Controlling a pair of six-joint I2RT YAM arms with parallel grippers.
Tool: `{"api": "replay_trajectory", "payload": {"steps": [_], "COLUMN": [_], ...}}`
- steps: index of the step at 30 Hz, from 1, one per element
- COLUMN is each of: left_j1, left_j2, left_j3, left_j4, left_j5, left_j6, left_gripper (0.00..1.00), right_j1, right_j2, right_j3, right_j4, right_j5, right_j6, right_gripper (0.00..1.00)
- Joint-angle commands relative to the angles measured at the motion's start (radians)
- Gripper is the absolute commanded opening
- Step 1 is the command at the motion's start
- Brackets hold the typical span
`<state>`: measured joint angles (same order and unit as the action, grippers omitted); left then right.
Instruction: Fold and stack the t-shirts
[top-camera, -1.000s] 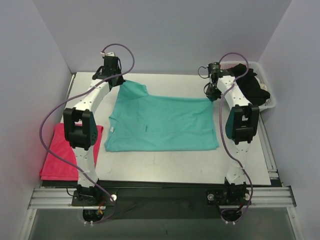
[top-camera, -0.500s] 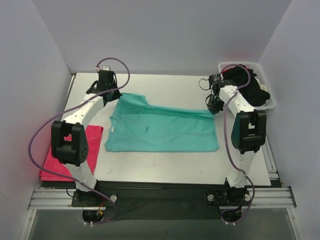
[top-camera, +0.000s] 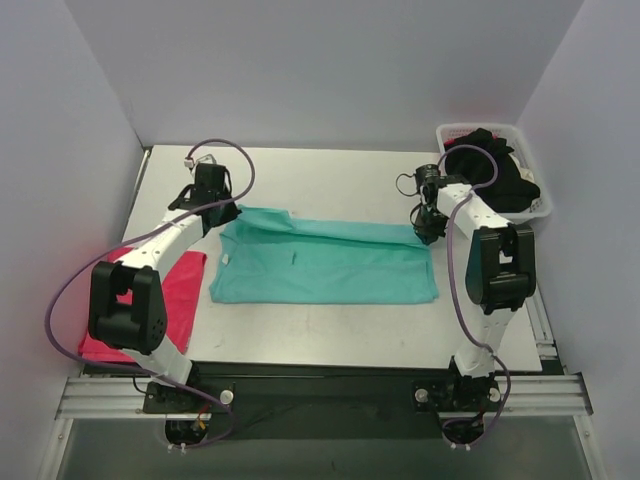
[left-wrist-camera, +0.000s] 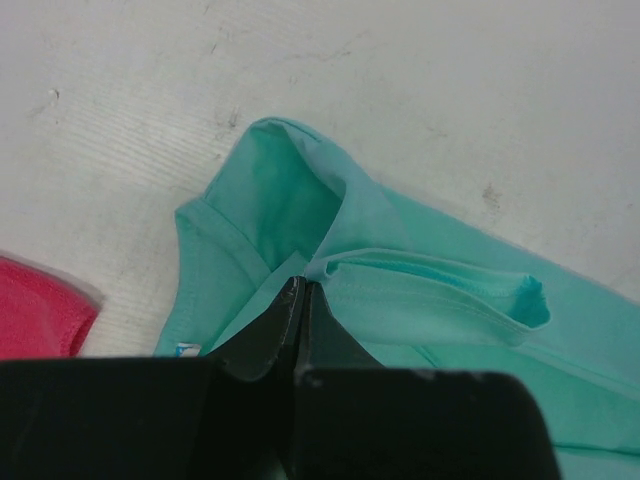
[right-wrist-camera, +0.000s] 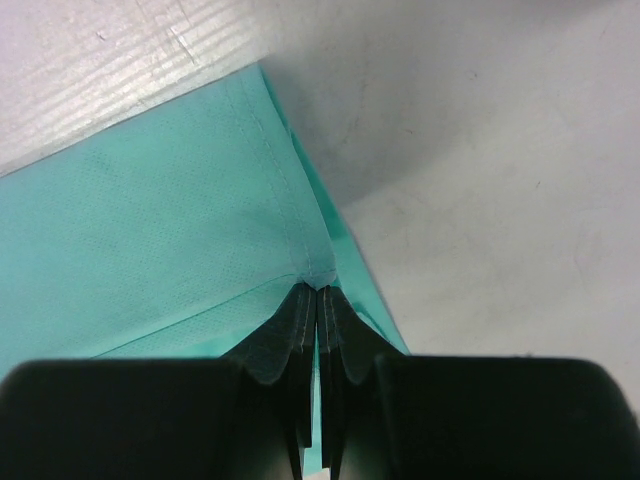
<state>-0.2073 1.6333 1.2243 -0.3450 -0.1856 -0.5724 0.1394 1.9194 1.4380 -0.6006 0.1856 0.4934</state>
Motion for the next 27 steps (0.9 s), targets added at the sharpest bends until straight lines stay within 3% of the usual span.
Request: {"api": "replay_trajectory", "payload": {"steps": [1, 14, 24, 27], "left_j1": [-0.007, -0.009, -0.032, -0.061], "left_j2": [-0.058, -0.058, -0.156, -0.204], "left_j3": [-0.037, -0.150, -0.301, -0.353], "left_j4": [0.023, 0.005, 0.008, 0.027], "left_j5": [-0.052, -0.095, -0.193, -0.238], "left_j6": [-0.033, -0.092, -0.225, -0.260], "left_gripper": [0.00, 0.00, 0.01, 0.18], "right_j1": [0.009, 0.019, 0.019, 0.020], "right_j2": [-0.054, -0.054, -0.123, -0.146], "right_j3": [-0.024, -0.106, -0.182, -0.189], "right_j4": [-0.013, -0.007, -0.016, -0.024], "right_j5": [0.038, 0.060, 0.120, 0.141], "right_j6": [0.016, 0.028, 0.074, 0.092], "right_gripper": [0.00, 0.00, 0.28, 0.32]}}
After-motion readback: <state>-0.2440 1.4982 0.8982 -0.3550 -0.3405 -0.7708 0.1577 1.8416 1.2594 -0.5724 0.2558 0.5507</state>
